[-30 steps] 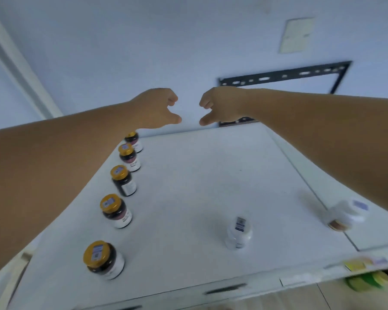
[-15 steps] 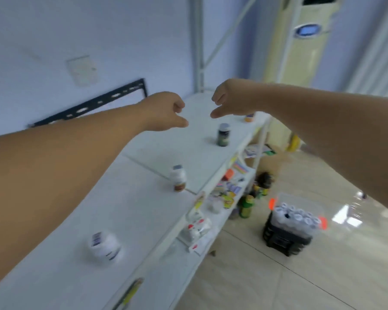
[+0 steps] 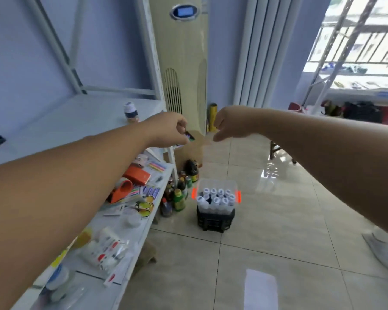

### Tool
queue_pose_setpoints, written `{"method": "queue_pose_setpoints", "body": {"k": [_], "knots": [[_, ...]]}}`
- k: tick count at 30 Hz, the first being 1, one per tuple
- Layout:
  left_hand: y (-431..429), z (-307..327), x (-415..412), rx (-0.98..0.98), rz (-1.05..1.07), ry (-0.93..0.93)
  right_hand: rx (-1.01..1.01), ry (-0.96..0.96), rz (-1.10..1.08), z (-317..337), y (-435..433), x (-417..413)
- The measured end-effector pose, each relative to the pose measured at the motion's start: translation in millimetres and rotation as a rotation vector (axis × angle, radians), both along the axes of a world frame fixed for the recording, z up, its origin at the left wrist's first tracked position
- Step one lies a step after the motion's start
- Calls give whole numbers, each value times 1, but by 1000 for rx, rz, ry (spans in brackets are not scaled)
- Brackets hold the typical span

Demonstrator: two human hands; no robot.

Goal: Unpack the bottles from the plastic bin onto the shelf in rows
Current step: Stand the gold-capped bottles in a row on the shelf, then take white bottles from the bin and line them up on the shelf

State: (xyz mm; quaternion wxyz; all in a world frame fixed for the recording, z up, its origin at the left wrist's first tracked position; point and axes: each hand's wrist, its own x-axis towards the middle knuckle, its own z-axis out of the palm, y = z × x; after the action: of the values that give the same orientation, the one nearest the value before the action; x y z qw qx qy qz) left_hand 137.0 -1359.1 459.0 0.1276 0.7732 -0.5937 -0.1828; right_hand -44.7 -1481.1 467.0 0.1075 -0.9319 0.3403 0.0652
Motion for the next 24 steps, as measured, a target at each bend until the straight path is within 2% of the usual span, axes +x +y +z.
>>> {"method": "queue_pose_setpoints", "body": {"k": [10, 18, 24], "knots": [[-134, -80, 4, 169, -88, 20, 166, 22, -84, -88, -121, -2], [-264, -237, 49, 431, -148, 58, 346, 138, -215, -223, -247, 45], [-307, -355, 56, 634, -171, 112, 513, 233, -294, -342, -297, 36]]}}
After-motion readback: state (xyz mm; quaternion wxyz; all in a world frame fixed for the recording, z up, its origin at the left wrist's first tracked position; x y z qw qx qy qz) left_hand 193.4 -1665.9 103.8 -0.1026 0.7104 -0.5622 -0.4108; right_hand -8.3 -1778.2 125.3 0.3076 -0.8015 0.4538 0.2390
